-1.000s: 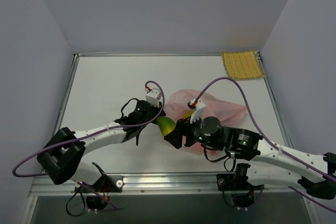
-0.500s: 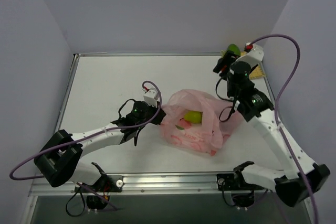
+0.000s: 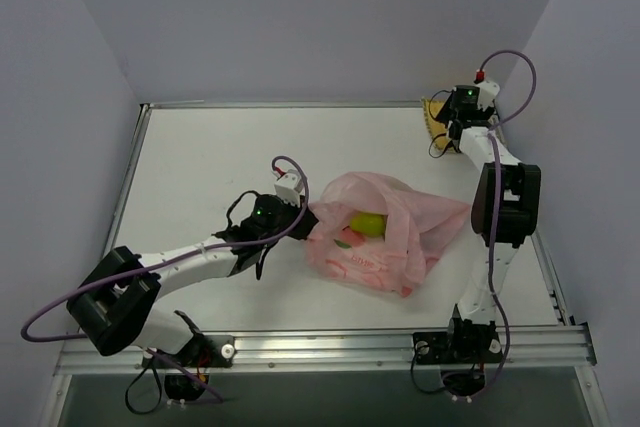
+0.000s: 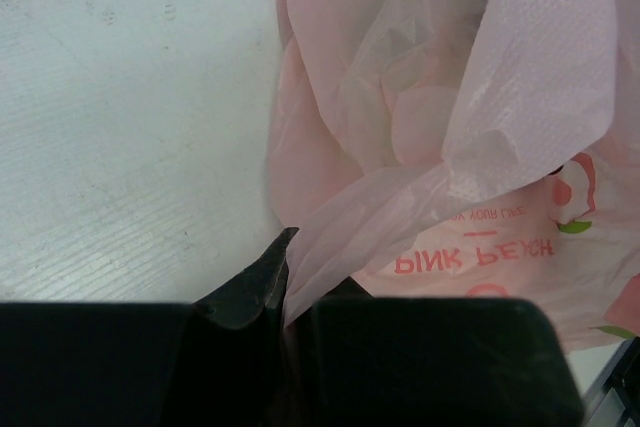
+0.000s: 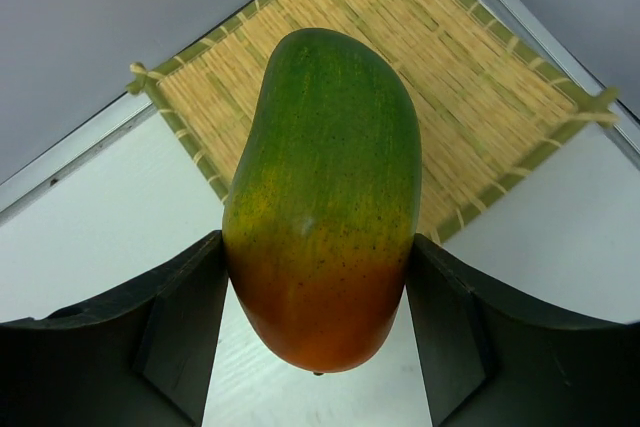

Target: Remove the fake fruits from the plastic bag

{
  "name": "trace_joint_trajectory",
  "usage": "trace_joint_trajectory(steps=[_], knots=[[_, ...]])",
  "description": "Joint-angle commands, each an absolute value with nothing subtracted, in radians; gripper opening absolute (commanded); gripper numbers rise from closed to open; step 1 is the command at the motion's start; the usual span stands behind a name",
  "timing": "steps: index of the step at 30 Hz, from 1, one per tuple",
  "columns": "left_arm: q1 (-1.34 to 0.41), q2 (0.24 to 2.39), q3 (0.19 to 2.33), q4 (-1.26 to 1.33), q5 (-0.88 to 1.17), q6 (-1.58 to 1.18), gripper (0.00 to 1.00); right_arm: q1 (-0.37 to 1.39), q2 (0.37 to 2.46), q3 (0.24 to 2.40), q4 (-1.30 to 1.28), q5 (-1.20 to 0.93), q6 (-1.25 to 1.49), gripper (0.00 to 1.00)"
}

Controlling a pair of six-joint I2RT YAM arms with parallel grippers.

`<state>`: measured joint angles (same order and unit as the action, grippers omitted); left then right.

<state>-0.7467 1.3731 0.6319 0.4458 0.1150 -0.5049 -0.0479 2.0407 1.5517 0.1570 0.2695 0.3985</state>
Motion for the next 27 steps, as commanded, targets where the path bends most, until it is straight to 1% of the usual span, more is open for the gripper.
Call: trace_joint_trajectory(steps=[1, 5, 8, 11, 12, 14, 15, 18, 22, 23, 24, 25, 26, 27], knots=[[-0.753, 1.359, 0.661, 0.472, 0.121, -0.495, 0.02, -0.060, 2.110, 1.652, 0.216, 0.245, 0.371, 0.33], [-0.755, 1.391, 0.670, 0.482, 0.144, -0.502, 0.02, -0.083, 2.238, 1.709, 0.206, 0.232, 0.391, 0.33], [-0.755, 1.405, 0.673, 0.488, 0.150, -0.505, 0.02, -0.086, 2.272, 1.735, 0.206, 0.227, 0.390, 0.36], [-0.755, 1.410, 0.675, 0.495, 0.164, -0.511, 0.02, -0.086, 2.263, 1.741, 0.206, 0.219, 0.388, 0.52], [-0.755, 1.413, 0.675, 0.502, 0.173, -0.515, 0.02, -0.086, 2.254, 1.737, 0.209, 0.216, 0.387, 0.66], [-0.755, 1.416, 0.676, 0.505, 0.179, -0.517, 0.02, -0.086, 2.208, 1.729, 0.209, 0.224, 0.387, 0.79], [-0.755, 1.417, 0.676, 0.506, 0.181, -0.517, 0.02, -0.084, 2.186, 1.721, 0.212, 0.224, 0.391, 0.88], [-0.755, 1.417, 0.676, 0.506, 0.179, -0.518, 0.02, -0.075, 2.074, 1.668, 0.230, 0.212, 0.411, 0.95], [-0.755, 1.404, 0.673, 0.502, 0.178, -0.517, 0.03, -0.009, 1.860, 1.517, 0.284, 0.219, 0.439, 0.95], [-0.755, 1.396, 0.673, 0.500, 0.173, -0.515, 0.02, 0.027, 1.747, 1.428, 0.294, 0.245, 0.437, 0.93], [-0.755, 1.382, 0.672, 0.492, 0.169, -0.509, 0.02, 0.066, 1.689, 1.376, 0.305, 0.259, 0.437, 0.88], [-0.755, 1.375, 0.667, 0.489, 0.166, -0.508, 0.02, 0.163, 1.624, 1.323, 0.320, 0.274, 0.436, 0.84], [-0.755, 1.367, 0.667, 0.488, 0.157, -0.505, 0.02, 0.219, 1.491, 1.210, 0.327, 0.293, 0.440, 0.80], [-0.755, 1.359, 0.666, 0.477, 0.149, -0.499, 0.02, 0.285, 1.426, 1.148, 0.339, 0.325, 0.446, 0.63]])
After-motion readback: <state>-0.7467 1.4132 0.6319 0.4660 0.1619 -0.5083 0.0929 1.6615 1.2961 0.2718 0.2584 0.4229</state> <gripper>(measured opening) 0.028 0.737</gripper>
